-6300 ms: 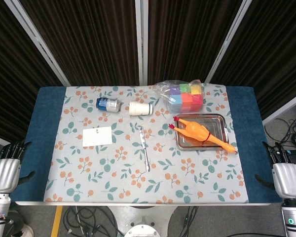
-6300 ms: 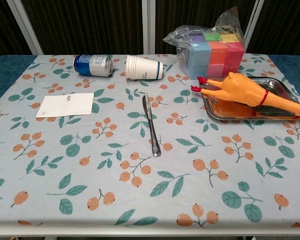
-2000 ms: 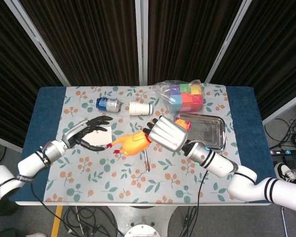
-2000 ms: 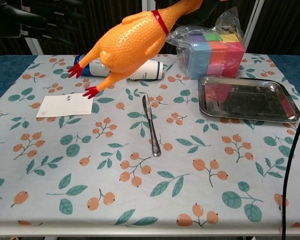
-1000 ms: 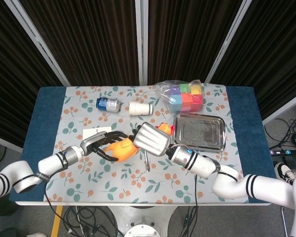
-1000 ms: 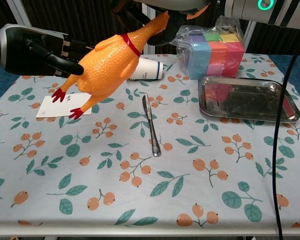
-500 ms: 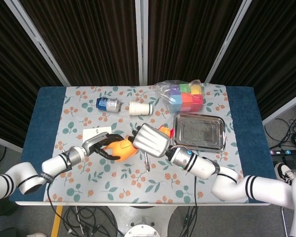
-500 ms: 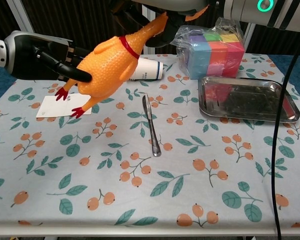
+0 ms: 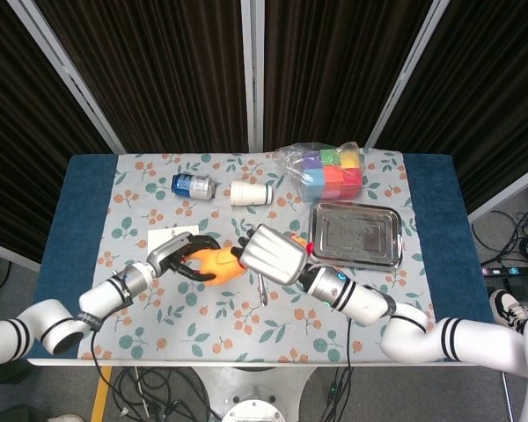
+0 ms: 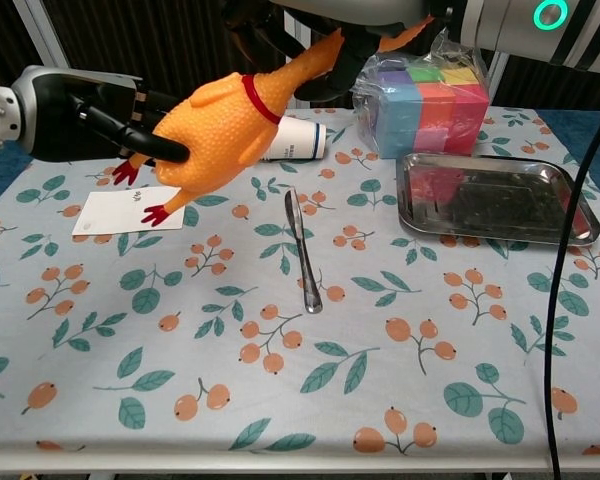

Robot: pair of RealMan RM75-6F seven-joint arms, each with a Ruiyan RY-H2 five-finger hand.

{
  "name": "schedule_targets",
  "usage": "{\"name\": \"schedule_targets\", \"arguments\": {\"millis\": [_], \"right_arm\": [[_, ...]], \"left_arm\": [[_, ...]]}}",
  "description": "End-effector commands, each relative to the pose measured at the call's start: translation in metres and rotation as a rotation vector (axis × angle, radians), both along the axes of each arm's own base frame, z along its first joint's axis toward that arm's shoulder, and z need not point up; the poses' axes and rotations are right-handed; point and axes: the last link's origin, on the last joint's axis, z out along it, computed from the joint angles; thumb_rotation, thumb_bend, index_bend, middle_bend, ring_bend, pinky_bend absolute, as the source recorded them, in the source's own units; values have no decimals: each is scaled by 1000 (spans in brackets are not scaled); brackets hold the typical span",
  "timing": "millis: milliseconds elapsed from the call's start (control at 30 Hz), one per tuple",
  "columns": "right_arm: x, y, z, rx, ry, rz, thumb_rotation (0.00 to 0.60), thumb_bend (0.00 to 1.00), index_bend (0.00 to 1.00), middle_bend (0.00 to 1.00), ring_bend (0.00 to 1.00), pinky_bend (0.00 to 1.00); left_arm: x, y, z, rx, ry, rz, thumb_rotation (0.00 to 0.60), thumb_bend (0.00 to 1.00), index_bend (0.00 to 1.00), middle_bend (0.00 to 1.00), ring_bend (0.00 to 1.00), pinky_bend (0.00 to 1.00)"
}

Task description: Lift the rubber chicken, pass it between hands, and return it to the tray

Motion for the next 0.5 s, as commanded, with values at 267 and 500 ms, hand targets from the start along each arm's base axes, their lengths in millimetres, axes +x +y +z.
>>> {"name": "schedule_targets", "arguments": {"millis": [267, 500], "right_arm": [[-1, 4, -1, 15, -12, -5, 600, 628, 854, 706, 691, 892], [-2, -1, -1, 2, 3, -2, 600, 628, 856, 707, 691, 892]], "left_arm": [[1, -2, -1, 30, -23, 62, 600, 959, 869, 1000, 942, 961], [-1, -14, 5, -21, -24, -5, 600, 807, 320, 429, 355, 494]]}}
